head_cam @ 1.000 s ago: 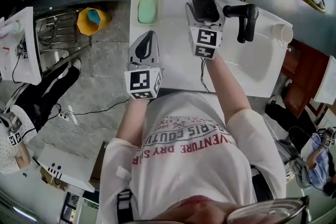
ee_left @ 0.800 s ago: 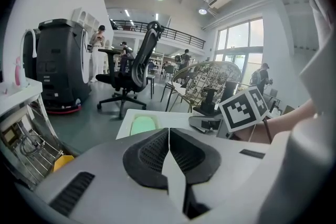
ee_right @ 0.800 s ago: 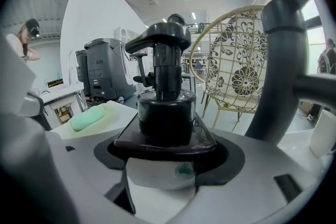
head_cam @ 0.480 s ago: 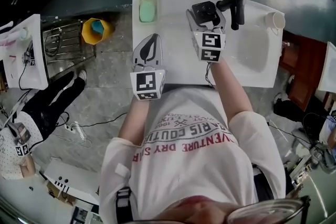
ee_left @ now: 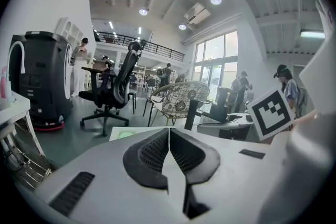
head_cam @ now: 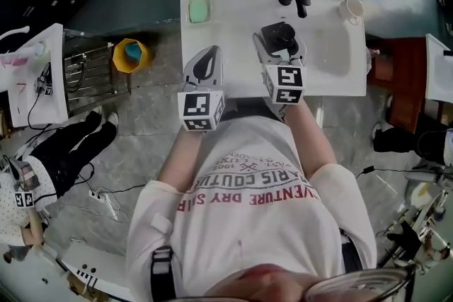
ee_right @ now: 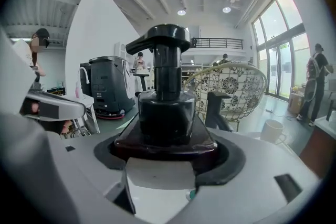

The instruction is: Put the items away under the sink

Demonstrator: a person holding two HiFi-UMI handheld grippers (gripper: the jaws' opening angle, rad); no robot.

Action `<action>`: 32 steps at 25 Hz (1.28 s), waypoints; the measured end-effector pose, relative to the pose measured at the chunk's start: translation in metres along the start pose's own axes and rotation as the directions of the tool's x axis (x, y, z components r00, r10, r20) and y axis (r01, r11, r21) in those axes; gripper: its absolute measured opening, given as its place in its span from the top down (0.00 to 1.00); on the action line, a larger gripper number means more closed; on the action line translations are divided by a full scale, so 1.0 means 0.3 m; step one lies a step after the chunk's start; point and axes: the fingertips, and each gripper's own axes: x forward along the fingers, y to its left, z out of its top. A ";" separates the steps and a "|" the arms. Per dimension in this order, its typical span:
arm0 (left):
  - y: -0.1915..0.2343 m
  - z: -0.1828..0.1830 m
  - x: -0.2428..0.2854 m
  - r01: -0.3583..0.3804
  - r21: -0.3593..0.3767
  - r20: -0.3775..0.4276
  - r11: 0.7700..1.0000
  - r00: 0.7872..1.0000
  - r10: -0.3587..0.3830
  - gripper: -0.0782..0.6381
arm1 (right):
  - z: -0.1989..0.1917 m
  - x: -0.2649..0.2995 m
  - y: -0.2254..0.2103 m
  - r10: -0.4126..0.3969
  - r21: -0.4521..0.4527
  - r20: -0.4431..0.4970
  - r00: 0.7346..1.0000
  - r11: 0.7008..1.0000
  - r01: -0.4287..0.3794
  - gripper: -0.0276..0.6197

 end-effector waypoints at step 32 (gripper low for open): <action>-0.850 -0.479 -0.461 0.056 0.008 -0.068 0.998 0.996 -0.056 0.85 | -0.539 -1.069 -0.204 0.026 0.094 0.002 1.000 0.995 -0.027 0.38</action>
